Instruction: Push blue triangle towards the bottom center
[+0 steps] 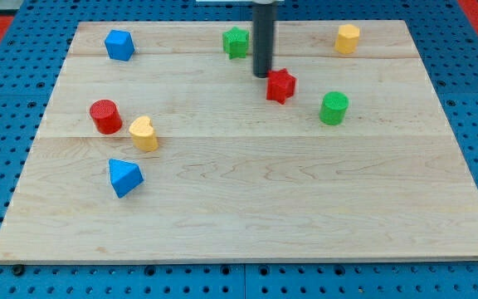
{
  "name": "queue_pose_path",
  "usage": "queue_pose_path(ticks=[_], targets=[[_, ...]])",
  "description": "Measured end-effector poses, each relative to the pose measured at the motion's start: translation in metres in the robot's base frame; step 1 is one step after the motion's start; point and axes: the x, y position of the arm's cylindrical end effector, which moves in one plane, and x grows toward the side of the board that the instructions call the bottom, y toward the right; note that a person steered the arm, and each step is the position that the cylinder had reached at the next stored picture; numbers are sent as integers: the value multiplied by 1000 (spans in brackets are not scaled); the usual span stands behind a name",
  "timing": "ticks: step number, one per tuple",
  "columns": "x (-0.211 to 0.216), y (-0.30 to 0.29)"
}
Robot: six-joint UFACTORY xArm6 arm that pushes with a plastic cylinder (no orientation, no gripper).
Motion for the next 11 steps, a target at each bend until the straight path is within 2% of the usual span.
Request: queue_pose_path(ticks=[2,3,4,5,6,7,8,9,10,11], targets=[[14,116],[47,107],[75,48],[112,15],[123,-27],[88,-68],[46,-65],[20,-51],[21,0],[48,45]])
